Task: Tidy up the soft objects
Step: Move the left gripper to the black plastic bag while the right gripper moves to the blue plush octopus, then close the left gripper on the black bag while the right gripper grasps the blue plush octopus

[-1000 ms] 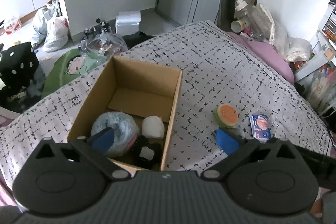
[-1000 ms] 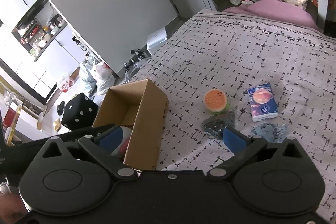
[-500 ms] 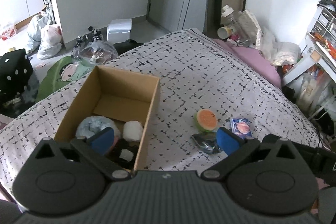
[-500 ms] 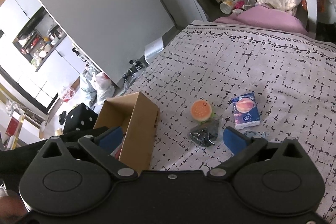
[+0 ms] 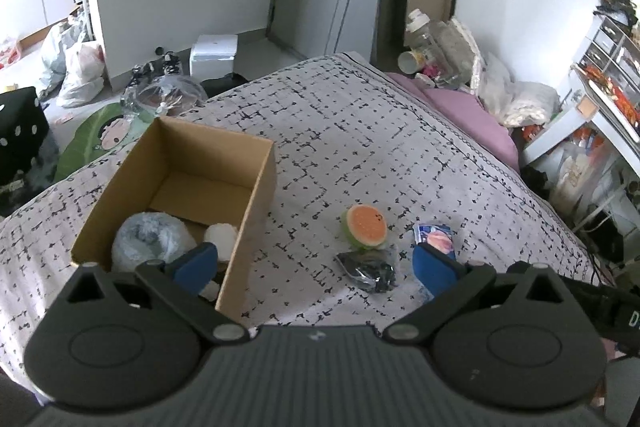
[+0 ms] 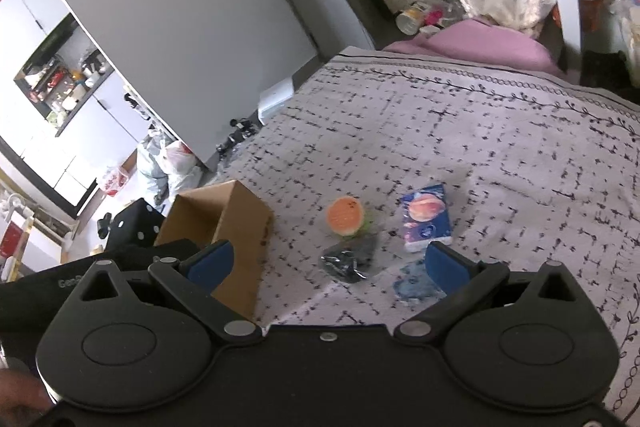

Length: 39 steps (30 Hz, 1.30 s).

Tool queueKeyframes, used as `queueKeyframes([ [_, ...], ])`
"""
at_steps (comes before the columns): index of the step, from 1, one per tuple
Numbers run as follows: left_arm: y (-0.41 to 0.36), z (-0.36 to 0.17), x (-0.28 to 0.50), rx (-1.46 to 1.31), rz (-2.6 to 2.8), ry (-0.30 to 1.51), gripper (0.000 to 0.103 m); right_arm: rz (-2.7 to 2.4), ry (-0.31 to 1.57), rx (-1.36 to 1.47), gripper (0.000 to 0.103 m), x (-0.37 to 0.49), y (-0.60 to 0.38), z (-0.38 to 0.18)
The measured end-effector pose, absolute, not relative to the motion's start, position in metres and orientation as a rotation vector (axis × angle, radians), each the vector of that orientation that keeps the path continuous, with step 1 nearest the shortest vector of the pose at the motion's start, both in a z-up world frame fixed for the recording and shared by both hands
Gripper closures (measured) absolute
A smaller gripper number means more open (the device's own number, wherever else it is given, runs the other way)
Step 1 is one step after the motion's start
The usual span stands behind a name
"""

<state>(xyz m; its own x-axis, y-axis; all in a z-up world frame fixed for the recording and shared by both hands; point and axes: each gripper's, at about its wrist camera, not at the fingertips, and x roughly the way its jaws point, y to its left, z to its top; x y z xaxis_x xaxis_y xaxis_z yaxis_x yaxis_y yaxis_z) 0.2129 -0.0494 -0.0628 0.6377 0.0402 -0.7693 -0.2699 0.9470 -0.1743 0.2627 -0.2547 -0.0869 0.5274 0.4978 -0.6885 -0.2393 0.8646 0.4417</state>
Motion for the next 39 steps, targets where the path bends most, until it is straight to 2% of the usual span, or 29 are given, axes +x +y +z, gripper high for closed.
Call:
queueKeyframes([
  [15,-0.059,-0.087,0.229,-0.295,0.122,0.898,0.001,0.363,0.974,0.444,0.000,0.282,-0.284,-0.114],
  [21,-0.059,-0.104,0.239,-0.342,0.077,0.902,0.005,0.320,1.014,0.511,0.002,0.294,-0.290,-0.130],
  [27,-0.062,-0.125,0.258,-0.404,0.044,0.936,0.013,0.245,1.108,0.546,0.012,0.306,-0.287,-0.156],
  [32,-0.060,-0.149,0.277,-0.456,0.043,0.982,0.016,0.176,1.200,0.581,0.030,0.312,-0.279,-0.184],
  [34,-0.059,-0.157,0.283,-0.468,0.043,0.998,0.017,0.156,1.219,0.590,0.034,0.315,-0.276,-0.191],
  [39,-0.057,-0.177,0.298,-0.496,0.054,1.037,0.023,0.120,1.253,0.595,0.034,0.320,-0.270,-0.206],
])
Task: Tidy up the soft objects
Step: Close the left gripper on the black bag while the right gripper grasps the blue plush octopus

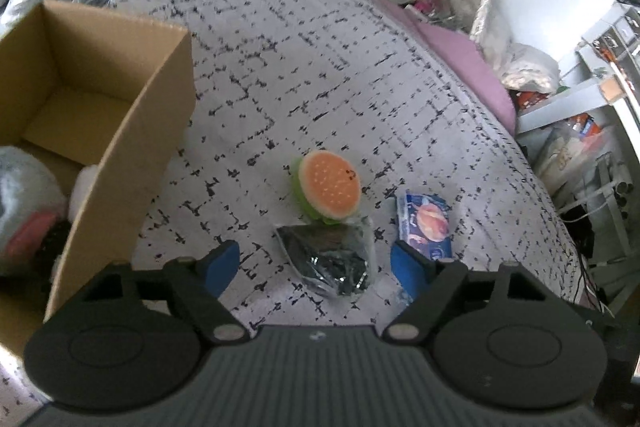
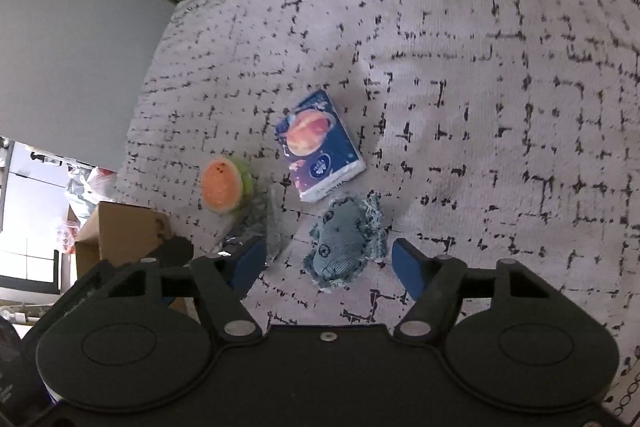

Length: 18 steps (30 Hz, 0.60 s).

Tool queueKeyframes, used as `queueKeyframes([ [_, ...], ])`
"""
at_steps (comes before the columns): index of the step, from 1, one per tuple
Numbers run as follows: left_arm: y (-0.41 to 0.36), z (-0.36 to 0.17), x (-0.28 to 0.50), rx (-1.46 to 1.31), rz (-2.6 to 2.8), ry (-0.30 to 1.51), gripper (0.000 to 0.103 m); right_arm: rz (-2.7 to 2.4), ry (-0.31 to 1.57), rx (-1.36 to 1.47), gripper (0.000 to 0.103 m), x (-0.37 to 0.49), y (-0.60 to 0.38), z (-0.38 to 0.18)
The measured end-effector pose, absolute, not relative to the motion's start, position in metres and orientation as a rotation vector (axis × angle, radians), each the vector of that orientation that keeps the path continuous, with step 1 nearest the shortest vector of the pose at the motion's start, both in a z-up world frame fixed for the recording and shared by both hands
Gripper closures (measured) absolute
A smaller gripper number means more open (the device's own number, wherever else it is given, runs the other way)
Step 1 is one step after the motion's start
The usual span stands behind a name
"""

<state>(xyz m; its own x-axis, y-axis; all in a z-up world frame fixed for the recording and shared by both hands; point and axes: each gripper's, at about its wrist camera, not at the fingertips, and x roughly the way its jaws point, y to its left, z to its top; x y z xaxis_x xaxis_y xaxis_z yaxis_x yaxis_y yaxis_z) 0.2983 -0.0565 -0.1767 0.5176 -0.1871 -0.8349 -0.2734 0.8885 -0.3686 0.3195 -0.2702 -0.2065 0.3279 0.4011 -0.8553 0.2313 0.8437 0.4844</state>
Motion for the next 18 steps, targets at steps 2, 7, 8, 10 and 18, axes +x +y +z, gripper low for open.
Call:
queueKeyframes([
  [2,-0.057,-0.184,0.303,-0.509,0.052,1.050,0.023,0.101,1.266,0.582,0.034,0.322,-0.268,-0.212],
  [7,-0.063,-0.198,0.316,-0.488,0.042,1.075,0.023,0.076,1.285,0.567,0.034,0.327,-0.265,-0.219],
  [8,-0.065,-0.201,0.319,-0.480,0.041,1.077,0.023,0.072,1.286,0.561,0.034,0.327,-0.264,-0.219],
  [10,-0.068,-0.208,0.324,-0.461,0.042,1.091,0.023,0.061,1.286,0.553,0.035,0.328,-0.263,-0.221],
  [18,-0.079,-0.220,0.331,-0.432,0.055,1.113,0.030,0.023,1.251,0.523,0.071,0.332,-0.267,-0.225],
])
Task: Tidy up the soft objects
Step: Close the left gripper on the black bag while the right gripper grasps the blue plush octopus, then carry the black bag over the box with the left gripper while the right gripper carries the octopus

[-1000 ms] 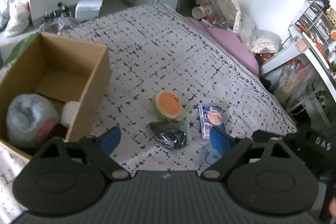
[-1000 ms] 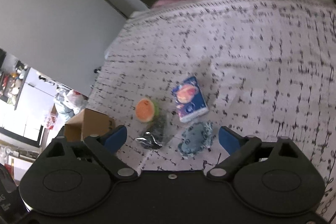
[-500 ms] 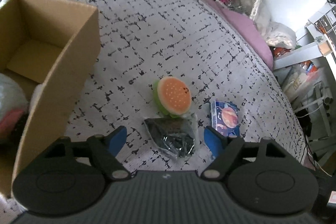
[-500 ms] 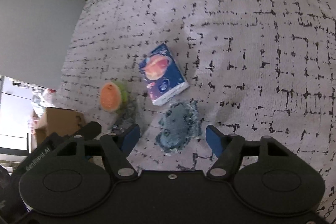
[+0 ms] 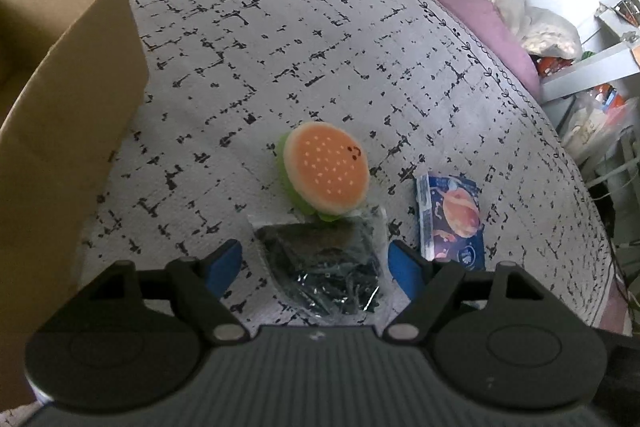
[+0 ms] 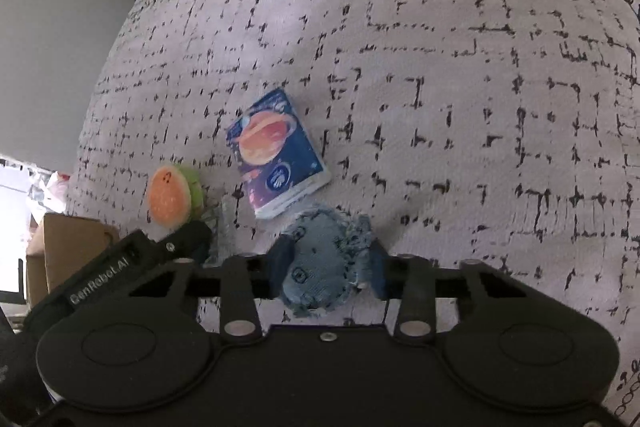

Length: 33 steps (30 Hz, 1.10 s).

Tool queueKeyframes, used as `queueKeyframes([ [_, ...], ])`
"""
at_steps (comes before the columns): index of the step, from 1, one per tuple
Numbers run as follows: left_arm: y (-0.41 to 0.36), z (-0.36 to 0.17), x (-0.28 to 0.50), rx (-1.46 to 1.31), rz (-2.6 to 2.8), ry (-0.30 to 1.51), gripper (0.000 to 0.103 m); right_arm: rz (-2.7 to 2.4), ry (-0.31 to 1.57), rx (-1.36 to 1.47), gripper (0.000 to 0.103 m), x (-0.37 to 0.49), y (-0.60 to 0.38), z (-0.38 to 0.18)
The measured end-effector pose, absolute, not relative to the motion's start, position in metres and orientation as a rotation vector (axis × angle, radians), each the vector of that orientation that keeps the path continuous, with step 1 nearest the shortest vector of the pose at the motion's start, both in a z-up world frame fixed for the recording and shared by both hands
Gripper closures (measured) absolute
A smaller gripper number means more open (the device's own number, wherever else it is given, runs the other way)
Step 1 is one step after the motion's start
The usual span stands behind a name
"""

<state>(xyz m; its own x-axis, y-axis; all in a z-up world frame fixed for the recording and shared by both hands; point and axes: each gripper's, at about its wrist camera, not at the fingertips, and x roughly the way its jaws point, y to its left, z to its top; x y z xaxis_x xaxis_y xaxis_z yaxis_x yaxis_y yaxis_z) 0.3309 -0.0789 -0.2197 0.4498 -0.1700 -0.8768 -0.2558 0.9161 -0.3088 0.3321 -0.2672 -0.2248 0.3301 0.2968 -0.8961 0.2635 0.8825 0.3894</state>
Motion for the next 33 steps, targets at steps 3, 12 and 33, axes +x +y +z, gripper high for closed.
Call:
queueKeyframes([
  [3,-0.081,-0.219,0.329,-0.440,0.060,1.110,0.047,0.035,1.237,0.510,0.075,0.331,-0.265,-0.223],
  [12,-0.089,-0.196,0.317,-0.400,0.046,1.073,0.061,0.045,1.172,0.542,0.076,0.324,-0.272,-0.207],
  [33,-0.075,-0.116,0.266,-0.355,0.087,0.938,0.061,0.194,0.990,0.449,0.076,0.296,-0.251,-0.147],
])
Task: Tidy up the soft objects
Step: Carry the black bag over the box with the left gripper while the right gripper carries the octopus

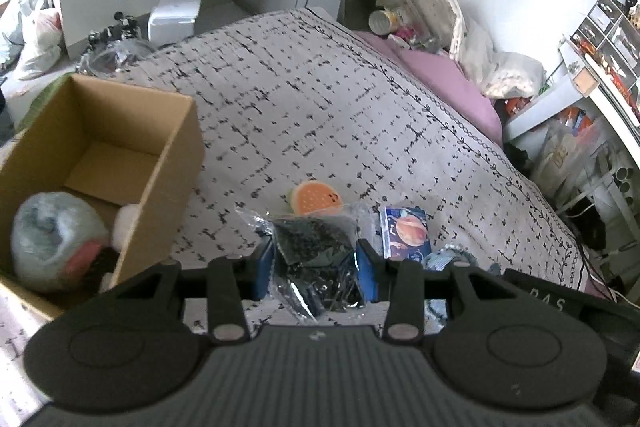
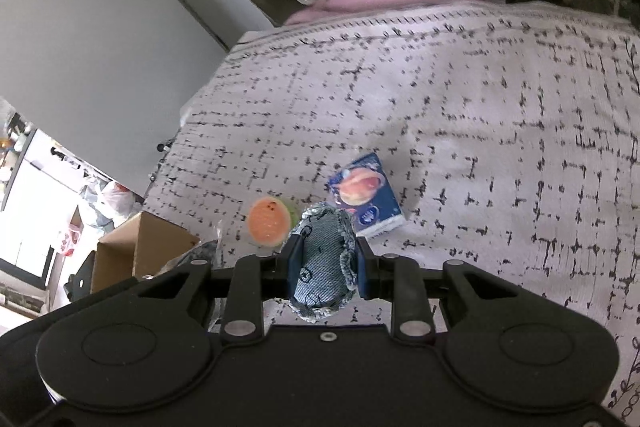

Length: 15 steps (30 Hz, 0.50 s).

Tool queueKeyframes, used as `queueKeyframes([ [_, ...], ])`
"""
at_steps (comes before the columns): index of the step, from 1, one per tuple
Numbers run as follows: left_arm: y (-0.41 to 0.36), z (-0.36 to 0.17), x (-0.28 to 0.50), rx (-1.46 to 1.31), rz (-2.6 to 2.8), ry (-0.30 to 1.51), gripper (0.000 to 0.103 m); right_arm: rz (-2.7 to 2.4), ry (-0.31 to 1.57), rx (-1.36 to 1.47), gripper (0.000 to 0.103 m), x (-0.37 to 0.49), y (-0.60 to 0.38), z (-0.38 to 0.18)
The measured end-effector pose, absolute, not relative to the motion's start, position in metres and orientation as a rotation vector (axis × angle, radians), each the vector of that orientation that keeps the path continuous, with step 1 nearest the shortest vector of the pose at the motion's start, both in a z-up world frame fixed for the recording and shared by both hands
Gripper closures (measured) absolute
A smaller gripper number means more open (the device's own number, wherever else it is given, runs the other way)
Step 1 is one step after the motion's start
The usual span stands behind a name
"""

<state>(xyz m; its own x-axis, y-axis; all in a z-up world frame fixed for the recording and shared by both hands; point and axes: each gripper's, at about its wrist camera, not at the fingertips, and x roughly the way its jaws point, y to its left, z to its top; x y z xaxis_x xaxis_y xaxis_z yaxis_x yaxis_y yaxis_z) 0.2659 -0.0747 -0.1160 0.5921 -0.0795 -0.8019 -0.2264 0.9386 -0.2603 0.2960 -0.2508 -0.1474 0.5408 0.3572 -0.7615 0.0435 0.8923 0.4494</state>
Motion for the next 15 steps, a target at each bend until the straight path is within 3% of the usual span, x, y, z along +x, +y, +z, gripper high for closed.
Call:
queueKeyframes([
  [15,-0.048,-0.079,0.242,-0.314,0.144,0.875,0.061,0.321,0.885,0.387,0.076,0.277,-0.223,-0.117],
])
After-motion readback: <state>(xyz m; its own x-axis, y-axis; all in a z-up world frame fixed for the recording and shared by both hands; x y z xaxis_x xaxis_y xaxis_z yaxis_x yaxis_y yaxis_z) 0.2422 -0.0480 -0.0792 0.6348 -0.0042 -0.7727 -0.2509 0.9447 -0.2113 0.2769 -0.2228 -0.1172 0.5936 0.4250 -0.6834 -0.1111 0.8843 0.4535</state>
